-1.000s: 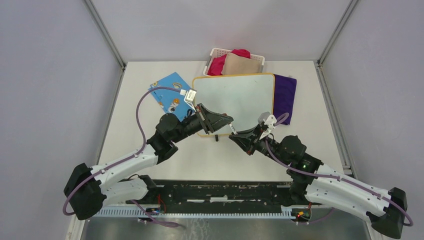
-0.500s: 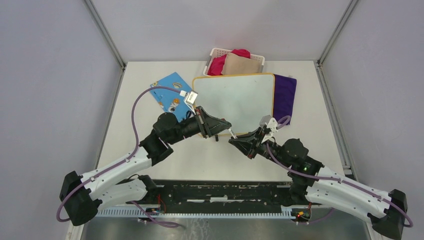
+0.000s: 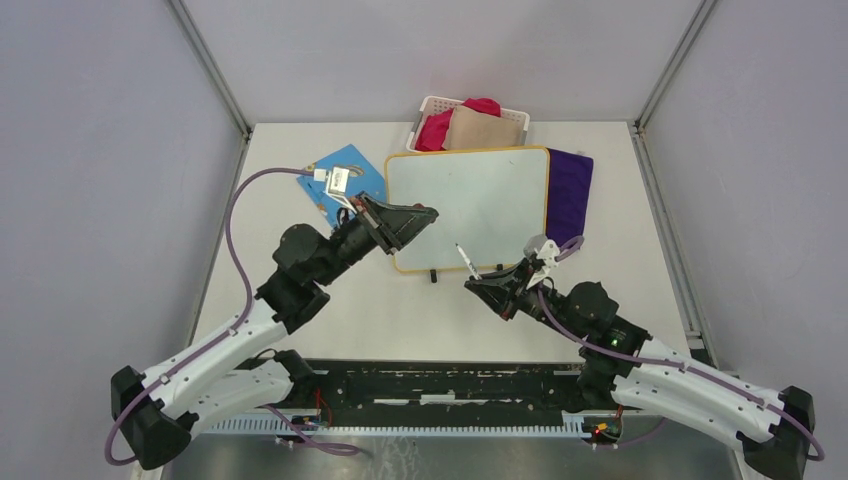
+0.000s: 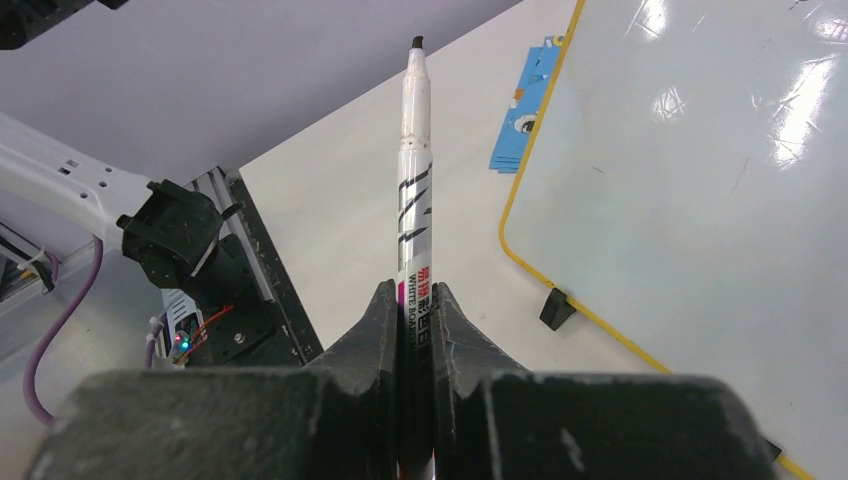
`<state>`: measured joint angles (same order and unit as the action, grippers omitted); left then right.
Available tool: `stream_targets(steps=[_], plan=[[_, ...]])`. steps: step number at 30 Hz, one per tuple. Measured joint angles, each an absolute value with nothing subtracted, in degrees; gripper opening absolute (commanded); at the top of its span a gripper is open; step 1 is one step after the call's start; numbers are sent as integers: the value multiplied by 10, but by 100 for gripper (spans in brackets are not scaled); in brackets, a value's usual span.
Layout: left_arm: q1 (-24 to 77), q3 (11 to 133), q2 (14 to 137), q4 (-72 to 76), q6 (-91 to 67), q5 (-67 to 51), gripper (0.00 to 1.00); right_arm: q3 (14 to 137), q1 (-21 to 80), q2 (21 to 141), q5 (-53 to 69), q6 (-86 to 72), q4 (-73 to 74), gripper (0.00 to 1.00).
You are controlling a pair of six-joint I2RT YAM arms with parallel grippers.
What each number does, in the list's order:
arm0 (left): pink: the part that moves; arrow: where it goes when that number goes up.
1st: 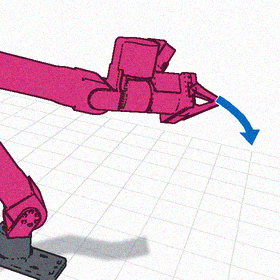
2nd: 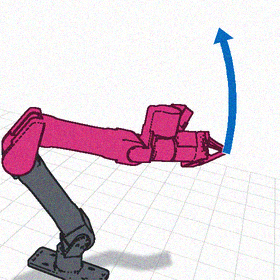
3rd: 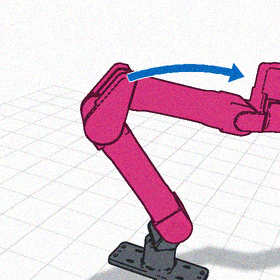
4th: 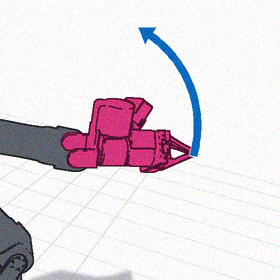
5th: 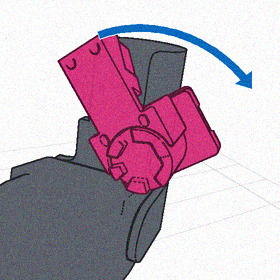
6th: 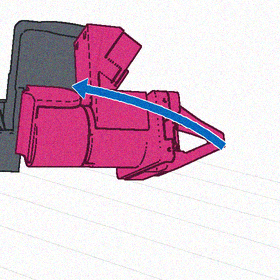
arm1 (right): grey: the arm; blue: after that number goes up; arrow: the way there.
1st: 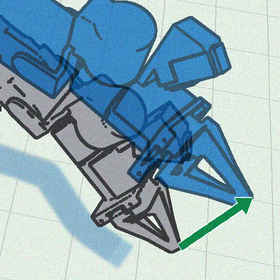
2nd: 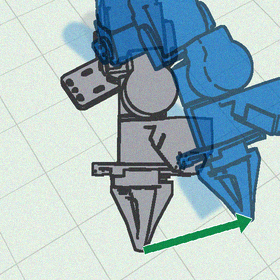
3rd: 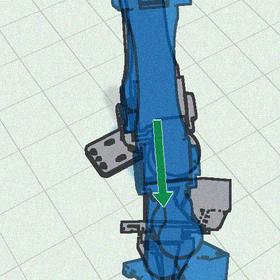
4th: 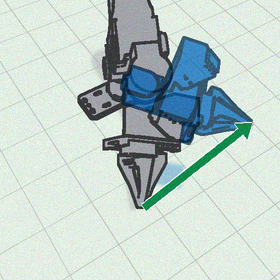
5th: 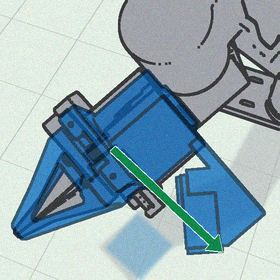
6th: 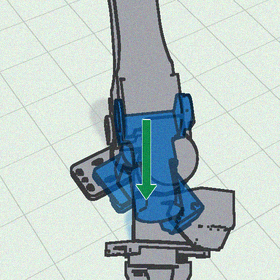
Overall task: Write a sentence on the whiteboard
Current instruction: Open the whiteboard marker at the center of the board, then place the pen cap at the center of the board.
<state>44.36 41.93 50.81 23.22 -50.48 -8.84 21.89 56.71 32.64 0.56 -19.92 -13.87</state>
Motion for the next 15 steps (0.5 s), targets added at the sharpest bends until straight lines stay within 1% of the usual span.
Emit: stream_targets(steps=[3, 7, 12, 15], plan=[[443, 442, 509, 217, -495, -78, 2, 219, 567, 322, -2, -199, -133, 0], [443, 497, 509, 110, -451, -37, 2, 219, 567, 307, -32, -196, -110, 0], [438, 585, 511, -136, -376, 94, 2, 220, 567, 292, -114, -180, -50, 0], [417, 601, 524, -257, -347, 142, 2, 220, 566, 292, -146, -171, -22, 0]])
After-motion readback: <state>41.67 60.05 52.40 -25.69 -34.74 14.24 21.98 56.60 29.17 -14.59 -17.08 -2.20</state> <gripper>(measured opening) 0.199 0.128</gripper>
